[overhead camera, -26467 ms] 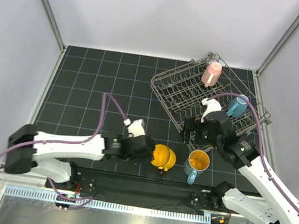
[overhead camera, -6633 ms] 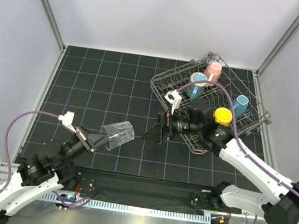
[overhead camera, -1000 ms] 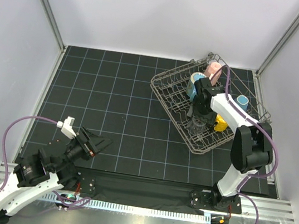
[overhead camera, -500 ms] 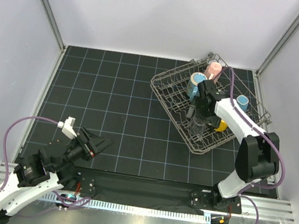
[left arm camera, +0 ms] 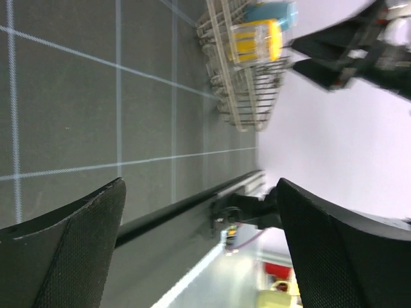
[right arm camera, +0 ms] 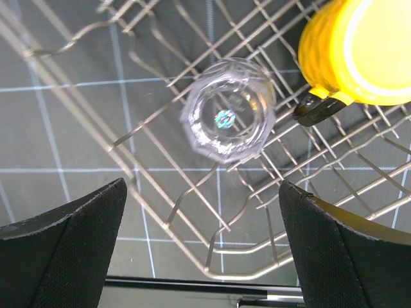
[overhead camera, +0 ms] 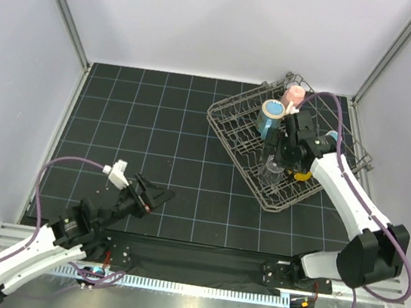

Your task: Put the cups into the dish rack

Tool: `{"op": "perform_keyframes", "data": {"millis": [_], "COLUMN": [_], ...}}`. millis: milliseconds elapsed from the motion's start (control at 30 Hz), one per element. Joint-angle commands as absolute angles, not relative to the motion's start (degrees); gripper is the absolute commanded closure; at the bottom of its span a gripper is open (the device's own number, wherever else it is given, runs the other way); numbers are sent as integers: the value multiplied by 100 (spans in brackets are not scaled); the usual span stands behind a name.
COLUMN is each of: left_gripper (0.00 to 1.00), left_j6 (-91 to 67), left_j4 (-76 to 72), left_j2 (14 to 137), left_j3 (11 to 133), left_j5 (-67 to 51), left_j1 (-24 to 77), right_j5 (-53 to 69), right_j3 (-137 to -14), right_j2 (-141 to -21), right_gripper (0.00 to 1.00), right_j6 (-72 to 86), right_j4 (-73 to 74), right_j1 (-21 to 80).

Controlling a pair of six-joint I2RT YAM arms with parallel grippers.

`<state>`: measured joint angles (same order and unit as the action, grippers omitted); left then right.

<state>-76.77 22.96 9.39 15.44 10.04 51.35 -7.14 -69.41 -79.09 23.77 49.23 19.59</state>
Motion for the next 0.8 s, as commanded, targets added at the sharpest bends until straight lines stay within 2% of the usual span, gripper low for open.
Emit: {"op": "perform_keyframes", "data": {"millis": [0,133,167,367,400,500,767], "left_gripper": [4,0,0,1,1,1,0], "left_j6": [-6972,-6031,-5812,-5730,-5870,-6020,-6574], "left_j4": [1012,975,967,704,616,466,466], "left_j2": [1948,3416,3897,4772,4755,4397,2691], "left_j3": [2089,3177,3330,3920,3894,3718,2840], "left_j5": [958,12,-374,-2141,-2345,-2786,-2813], "left_j1": [5037,4256,3767,1953,1499,986,940], "right_j5": [-448,-352,-282,386,578,720,1108], "right_j3": [-6874,-6514,-6460,-5986,-5933,-5731,-4458], "right_j2": [-7419,-6979,-6857,-6294,-6145,-5881,-4756], "right_gripper": [0,0,0,0,0,0,1], "right_j6": [2092,2083,2092,2109,2101,2074,2670], "right_j4": [4817,4685,4650,4202,4079,3868,2261], "right_j1": [2048,2092,2100,2153,2145,2162,2153]}}
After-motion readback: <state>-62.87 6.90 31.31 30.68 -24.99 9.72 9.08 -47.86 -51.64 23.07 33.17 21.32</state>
